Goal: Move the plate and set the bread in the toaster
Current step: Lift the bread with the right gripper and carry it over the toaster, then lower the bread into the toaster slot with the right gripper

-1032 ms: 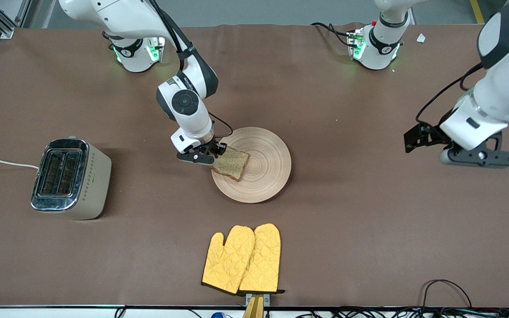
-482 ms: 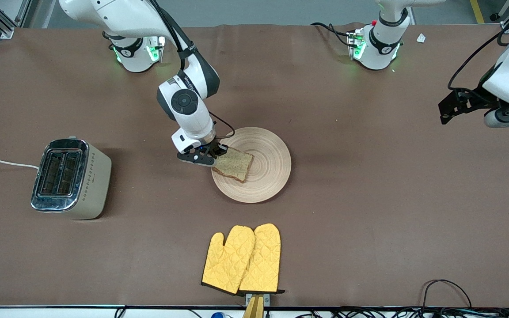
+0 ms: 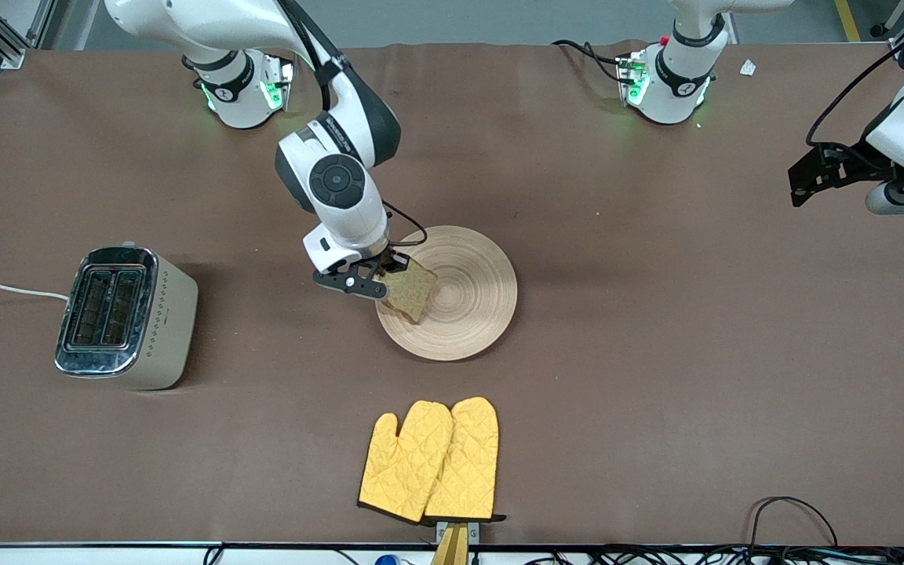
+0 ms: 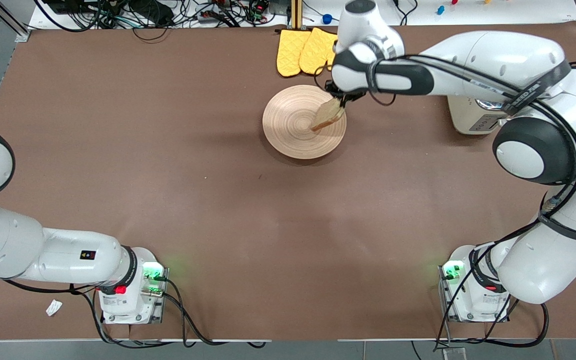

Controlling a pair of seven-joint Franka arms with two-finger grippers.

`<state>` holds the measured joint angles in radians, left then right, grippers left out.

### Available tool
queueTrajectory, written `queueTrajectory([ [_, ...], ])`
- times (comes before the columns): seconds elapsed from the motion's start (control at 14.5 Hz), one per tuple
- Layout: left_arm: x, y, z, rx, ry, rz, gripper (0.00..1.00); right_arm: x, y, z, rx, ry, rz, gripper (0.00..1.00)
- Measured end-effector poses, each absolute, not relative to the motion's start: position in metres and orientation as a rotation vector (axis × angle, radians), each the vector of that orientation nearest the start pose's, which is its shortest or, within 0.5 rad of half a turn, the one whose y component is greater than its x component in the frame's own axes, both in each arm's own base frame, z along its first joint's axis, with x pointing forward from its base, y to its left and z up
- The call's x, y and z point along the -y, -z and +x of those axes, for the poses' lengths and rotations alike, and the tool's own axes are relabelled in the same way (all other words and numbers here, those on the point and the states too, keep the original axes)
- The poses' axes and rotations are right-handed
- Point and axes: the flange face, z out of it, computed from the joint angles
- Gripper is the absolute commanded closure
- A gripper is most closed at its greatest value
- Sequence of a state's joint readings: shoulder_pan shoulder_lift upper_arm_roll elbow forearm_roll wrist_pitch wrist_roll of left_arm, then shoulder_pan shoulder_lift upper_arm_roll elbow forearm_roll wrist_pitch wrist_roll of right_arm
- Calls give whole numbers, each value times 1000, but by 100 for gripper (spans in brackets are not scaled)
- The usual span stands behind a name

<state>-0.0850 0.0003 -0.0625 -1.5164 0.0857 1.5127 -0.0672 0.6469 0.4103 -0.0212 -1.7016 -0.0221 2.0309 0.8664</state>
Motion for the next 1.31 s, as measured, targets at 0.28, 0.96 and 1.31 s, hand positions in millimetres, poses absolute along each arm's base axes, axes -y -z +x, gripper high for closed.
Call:
queueTrajectory([
  [0.28,73,-643,545,-129,0,-3056,0,-328,-442,555,-295,20,-3398,100],
  [0.96,67,-647,545,-113,12,-3059,0,-145,-531,597,98,-21,-3962,100],
  [1.31,66,-648,544,-110,8,-3061,0,-130,-480,597,307,-147,-4178,100],
])
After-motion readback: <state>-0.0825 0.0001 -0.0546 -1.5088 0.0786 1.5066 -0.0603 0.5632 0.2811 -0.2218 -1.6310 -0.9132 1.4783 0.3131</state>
